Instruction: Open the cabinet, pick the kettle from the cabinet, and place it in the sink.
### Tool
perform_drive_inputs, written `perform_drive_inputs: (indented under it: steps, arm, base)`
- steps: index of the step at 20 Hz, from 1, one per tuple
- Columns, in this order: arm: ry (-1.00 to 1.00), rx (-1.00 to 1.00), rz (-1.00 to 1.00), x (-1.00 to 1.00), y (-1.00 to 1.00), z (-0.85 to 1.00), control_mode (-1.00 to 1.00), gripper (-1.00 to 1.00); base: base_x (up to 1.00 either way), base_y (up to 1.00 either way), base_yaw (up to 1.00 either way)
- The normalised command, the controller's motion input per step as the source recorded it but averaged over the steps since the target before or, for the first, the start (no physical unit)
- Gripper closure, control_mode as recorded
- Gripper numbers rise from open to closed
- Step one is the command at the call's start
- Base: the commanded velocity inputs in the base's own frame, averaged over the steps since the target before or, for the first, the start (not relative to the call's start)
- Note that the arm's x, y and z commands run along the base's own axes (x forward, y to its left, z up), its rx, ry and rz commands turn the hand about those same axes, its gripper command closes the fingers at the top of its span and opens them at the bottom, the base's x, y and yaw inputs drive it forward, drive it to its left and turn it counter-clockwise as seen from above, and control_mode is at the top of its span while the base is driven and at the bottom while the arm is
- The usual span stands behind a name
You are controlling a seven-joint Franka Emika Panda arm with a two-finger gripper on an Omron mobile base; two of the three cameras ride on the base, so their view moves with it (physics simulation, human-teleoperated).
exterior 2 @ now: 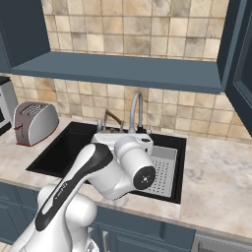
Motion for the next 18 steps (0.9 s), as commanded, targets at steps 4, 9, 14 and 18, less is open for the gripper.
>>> perform_drive_inputs:
  steps: [4, 9, 14, 18]
  arm:
    - [0.00, 0.00, 0.00, -0.02, 0.00, 0.00, -1.00, 1.00]
    - [0.01, -0.03, 0.01, -0.02, 0.07, -0.01, -1.00, 1.00]
    - [0.02, -0.20, 0.00, 0.00, 0.31, 0.02, -1.00, 1.00]
    - [0.00, -0.21, 0.00, -0.01, 0.33, 0.08, -1.00, 1.00]
  base:
    - [0.00, 0.00, 0.00]
    - [0.00, 0.00, 0.00]
    - [0.00, 0.00, 0.00]
    - [0.00, 0.00, 0.00]
